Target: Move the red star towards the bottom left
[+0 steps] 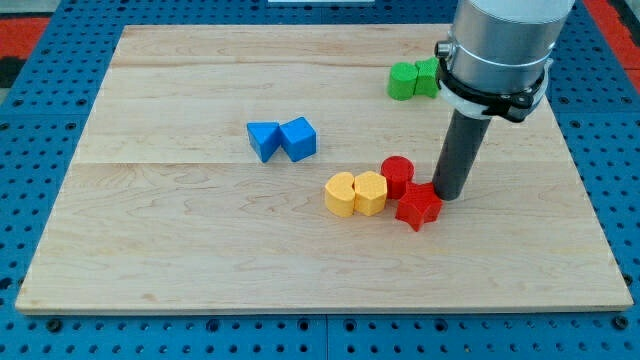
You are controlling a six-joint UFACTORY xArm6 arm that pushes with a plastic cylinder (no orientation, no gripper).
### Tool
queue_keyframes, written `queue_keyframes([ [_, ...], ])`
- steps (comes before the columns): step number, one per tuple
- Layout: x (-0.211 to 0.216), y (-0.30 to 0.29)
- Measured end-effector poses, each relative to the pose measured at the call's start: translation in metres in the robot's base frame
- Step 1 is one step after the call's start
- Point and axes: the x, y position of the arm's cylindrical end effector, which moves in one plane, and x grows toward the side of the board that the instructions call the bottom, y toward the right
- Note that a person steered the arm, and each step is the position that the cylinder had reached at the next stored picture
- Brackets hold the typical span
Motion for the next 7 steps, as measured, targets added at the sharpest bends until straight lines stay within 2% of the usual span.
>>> queue_keyframes([
  [4,0.001,-0.004],
  [5,0.015,-0.018],
  [7,0.046,-0.085],
])
